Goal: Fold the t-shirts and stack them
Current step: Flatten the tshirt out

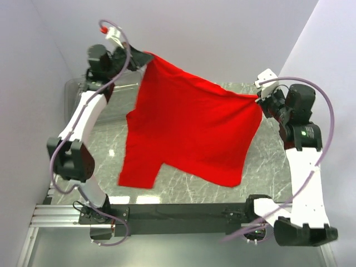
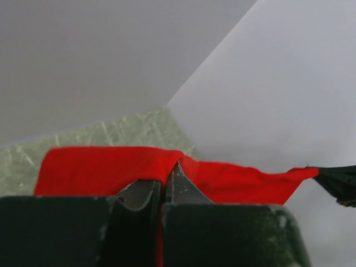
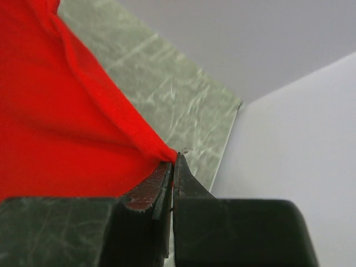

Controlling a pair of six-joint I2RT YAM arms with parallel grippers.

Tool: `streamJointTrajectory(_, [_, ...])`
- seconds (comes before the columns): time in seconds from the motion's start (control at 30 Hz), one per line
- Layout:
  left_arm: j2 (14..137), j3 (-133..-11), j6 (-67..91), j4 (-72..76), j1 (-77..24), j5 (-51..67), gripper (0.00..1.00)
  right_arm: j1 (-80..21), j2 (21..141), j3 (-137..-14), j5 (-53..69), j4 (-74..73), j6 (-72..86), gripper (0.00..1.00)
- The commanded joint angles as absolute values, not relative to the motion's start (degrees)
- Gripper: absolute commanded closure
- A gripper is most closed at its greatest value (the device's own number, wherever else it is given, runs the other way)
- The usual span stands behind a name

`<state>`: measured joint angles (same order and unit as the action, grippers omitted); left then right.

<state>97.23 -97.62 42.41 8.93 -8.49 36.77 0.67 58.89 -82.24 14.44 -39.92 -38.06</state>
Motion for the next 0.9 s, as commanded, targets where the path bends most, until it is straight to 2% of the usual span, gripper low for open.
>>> streamJointTrajectory(0.0, [100.09, -97.56, 35.60, 12.13, -10.89, 35.95, 0.99, 4.48, 61.95, -78.32, 17.75, -33.14, -36.48, 1.00])
streamJointTrajectory(0.27, [117.39, -104.93, 35.07, 19.50, -15.90, 28.40, 0.99, 7.47, 72.85, -76.20, 14.95, -22.60, -30.42, 1.00])
streamJointTrajectory(0.47, [126.28, -111.00, 34.28, 25.57, -17.93, 22.77, 0.99, 8.88, 82.51, -78.66, 11.00, -17.41, -24.62, 1.00])
streamJointTrajectory(0.6, [129.90, -118.28, 31.73, 24.88, -18.63, 20.92, 0.99, 9.49, 83.76, -79.45, 9.31, -15.64, -23.55, 1.00])
streamJointTrajectory(0.73, [126.14, -115.95, 29.36, 26.35, -18.55, 21.71, 0.99, 12.21, 78.33, -79.11, 18.59, -18.54, -26.27, 1.00])
streamJointTrajectory(0.87, [108.78, -98.49, 25.94, 31.81, -18.63, 20.74, 0.99, 16.43, 67.27, -79.97, 31.18, -24.06, -29.34, 1.00])
